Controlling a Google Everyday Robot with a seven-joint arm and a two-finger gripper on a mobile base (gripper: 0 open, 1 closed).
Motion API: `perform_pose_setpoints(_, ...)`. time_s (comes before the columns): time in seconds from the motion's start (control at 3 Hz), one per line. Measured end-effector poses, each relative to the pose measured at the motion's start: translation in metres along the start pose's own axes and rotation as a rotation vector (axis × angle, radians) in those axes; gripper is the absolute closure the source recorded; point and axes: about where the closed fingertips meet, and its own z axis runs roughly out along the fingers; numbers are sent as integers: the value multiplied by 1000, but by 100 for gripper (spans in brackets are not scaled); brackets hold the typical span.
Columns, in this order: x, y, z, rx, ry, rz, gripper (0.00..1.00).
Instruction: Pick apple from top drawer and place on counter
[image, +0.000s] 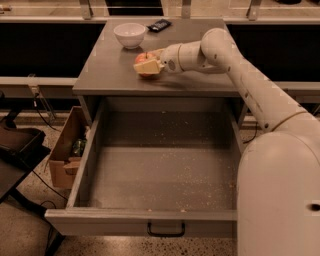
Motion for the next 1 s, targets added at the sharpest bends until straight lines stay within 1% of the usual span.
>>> perform_pose_setpoints(0.33,-5,0,-2,0,0,0,59)
perform_pose_setpoints(1.0,-6,0,-2,0,0,0,11)
